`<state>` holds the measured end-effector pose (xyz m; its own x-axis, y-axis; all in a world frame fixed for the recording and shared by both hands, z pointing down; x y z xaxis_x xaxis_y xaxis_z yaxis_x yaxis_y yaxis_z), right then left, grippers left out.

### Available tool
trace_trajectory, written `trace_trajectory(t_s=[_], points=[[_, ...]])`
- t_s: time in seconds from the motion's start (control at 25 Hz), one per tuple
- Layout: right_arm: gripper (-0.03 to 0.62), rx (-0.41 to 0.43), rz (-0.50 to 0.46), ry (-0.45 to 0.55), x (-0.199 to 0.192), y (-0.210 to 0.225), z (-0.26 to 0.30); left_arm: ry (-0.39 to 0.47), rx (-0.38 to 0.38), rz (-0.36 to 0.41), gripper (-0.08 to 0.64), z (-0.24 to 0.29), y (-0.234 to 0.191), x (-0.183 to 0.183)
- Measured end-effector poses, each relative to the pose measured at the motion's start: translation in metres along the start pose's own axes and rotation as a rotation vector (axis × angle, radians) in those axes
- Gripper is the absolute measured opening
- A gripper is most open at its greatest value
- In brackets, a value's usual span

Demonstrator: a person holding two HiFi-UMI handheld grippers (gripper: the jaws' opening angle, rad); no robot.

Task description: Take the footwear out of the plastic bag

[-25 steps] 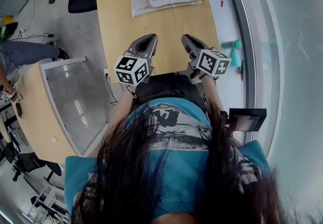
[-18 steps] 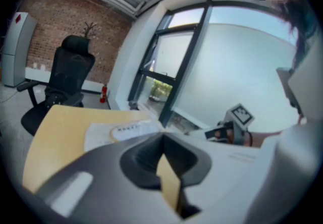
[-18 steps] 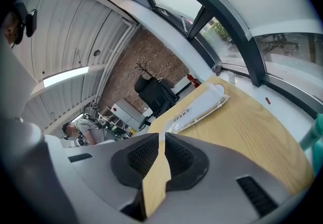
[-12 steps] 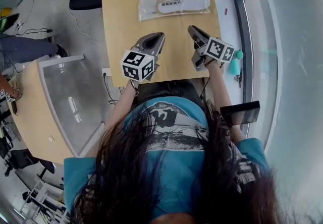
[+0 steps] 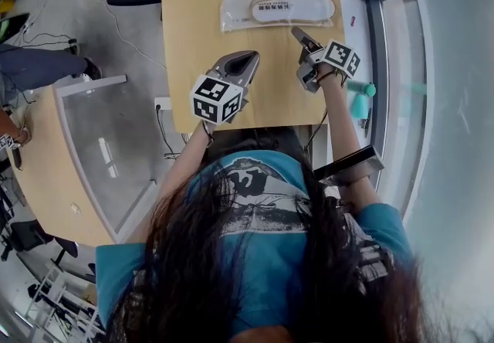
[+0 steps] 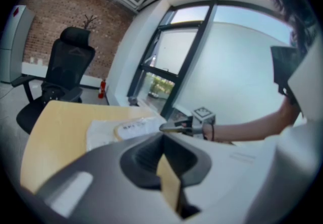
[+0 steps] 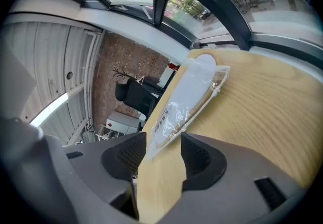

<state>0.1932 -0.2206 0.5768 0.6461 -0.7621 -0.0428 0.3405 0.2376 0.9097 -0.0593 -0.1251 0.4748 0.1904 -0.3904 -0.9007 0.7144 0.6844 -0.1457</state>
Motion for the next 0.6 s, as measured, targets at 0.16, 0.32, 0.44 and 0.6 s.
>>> trace_trajectory(t_s=[0.16, 0.32, 0.44, 0.6], points=[[0.201, -0.024, 0.115, 0.039, 0.012, 0.015, 0.013, -0.005, -0.002, -0.007, 0.005, 0.002, -0.008, -0.002], [0.202, -0.049, 0.205, 0.087, 0.021, 0.025, 0.023, -0.004, 0.012, -0.023, 0.004, 0.000, -0.013, -0.005], [0.202, -0.058, 0.262, 0.130, 0.029, 0.032, 0.029, -0.004, 0.026, -0.034, 0.004, -0.002, -0.016, -0.008], [0.202, -0.051, 0.322, 0.162, 0.035, 0.036, 0.039, -0.005, 0.046, -0.047, 0.004, -0.008, -0.023, -0.009]])
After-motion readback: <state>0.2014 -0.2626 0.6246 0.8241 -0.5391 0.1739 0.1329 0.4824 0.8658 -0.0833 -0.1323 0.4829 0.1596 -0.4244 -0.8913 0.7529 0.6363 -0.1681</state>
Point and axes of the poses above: the fingertips, and each gripper's own axes: z forward along the fingers, y to its right, x out of its top, the point moved 10 cm from there along -z, backward along the fingers, and after that the axes turned 15 degrees about z, right-handed, at the moved point
